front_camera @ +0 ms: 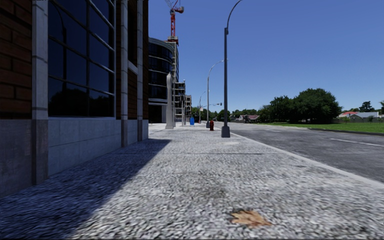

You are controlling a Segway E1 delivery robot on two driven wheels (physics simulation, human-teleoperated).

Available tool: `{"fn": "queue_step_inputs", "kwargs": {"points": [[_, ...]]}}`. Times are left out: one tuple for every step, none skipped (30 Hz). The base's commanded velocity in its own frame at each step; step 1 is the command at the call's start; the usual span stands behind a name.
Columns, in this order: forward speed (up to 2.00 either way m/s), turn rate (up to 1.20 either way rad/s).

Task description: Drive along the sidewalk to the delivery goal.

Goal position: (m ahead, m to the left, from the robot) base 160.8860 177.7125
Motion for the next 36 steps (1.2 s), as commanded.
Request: {"fn": "queue_step_inputs", "kwargs": {"points": [[2.00,0.00],[2.00,0.00],[2.00,0.00],[2.00,0.00],[2.00,0.00],[2.00,0.00],[2.00,0.00],[2.00,0.00],[2.00,0.00],[2.00,0.00],[2.00,0.00],[2.00,0.00],[2.00,0.00],[2.00,0.00],[2.00,0.00],[2.00,0.00],[2.00,0.00],[2.00,0.00],[2.00,0.00],[2.00,0.00],[2.00,0.00],[2.00,0.00],[2.00,0.00],[2.00,0.00],[2.00,0.00],[2.00,0.00],[2.00,0.00],[2.00,0.00],[2.00,0.00],[2.00,0.00],[2.00,0.00],[2.00,0.00],[2.00,0.00],[2.00,0.00],[2.00,0.00],[2.00,0.00]]}}
